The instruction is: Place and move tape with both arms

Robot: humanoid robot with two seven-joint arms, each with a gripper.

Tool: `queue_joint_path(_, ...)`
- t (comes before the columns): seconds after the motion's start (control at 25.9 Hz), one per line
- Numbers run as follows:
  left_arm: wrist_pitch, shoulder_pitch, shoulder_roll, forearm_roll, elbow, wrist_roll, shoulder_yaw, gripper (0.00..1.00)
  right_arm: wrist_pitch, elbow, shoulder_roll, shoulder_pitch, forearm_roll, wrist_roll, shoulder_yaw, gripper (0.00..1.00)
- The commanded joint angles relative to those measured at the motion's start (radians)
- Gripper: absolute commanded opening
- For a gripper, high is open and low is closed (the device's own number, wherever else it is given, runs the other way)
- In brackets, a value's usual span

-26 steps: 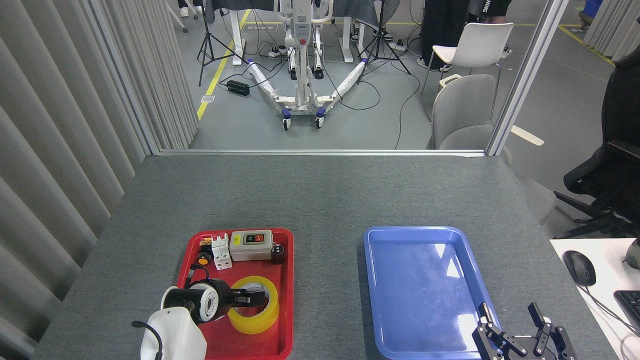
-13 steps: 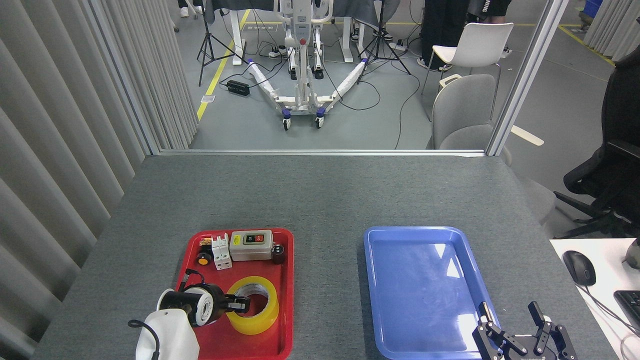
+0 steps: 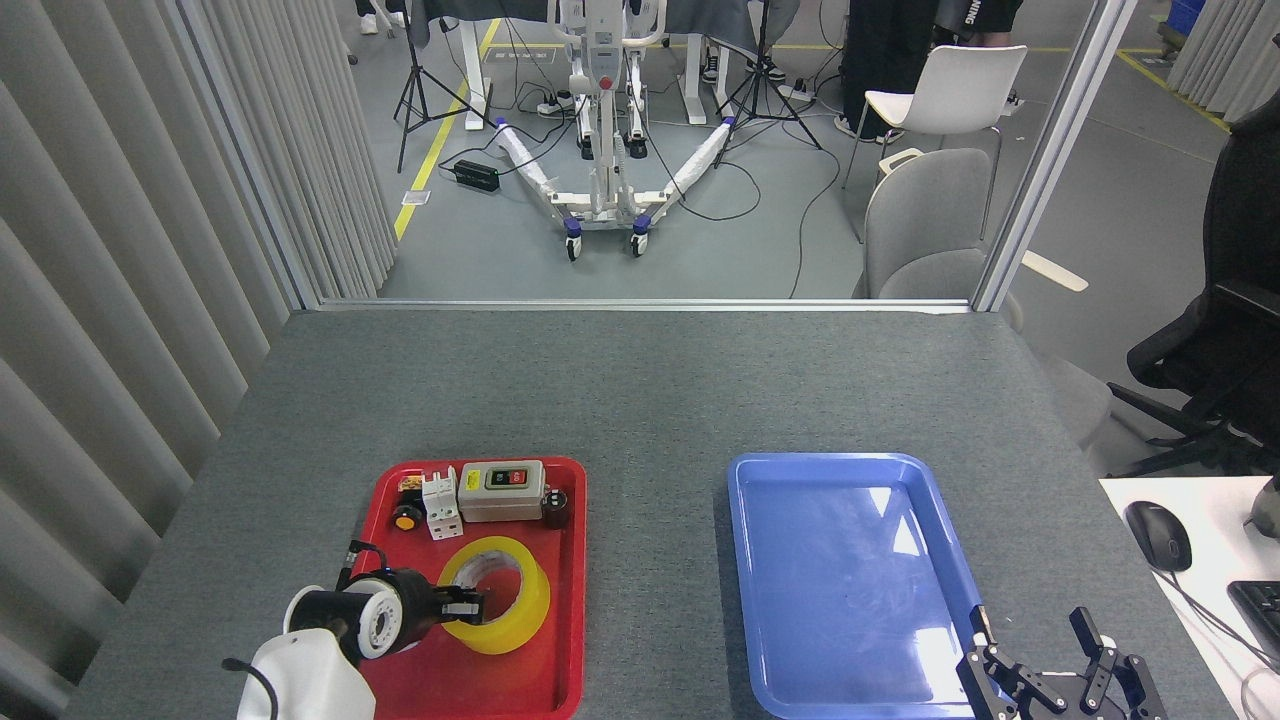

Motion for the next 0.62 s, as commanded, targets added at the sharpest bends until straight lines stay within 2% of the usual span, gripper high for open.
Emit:
queue_joint_path(0.0, 0.0, 0.041, -0.014, 0.221, -0.088, 0.001, 0.085, 0.0, 0.005, 0.0, 0.019, 0.002, -0.001, 0.001, -0.03, 1.0)
queue_joint_path(0.19, -0.021, 0.14, -0.084, 0.711, -0.175, -0.02, 0.146, 0.0, 0.005, 0.0, 0.016, 0.002, 0.002, 0.003, -0.061, 1.0)
queue_joint_path(0.35, -0.039, 0.196, -0.087, 0.927, -0.233, -0.073, 0.126, 0.0, -0.001, 0.0, 0.009, 0.003, 0.008, 0.003, -0.061, 1.0)
queue_joint_path(0.46, -0.052, 0.237, -0.084, 1.068, -0.233, -0.117, 0.046, 0.0, -0.009, 0.0, -0.009, 0.002, 0.012, 0.003, -0.061, 1.0)
queue_joint_path(0.58, -0.17, 0.282, -0.081, 1.156, -0.19, -0.209, -0.026, 0.0, -0.026, 0.002, -0.024, -0.017, 0.012, 0.003, -0.06, 1.0)
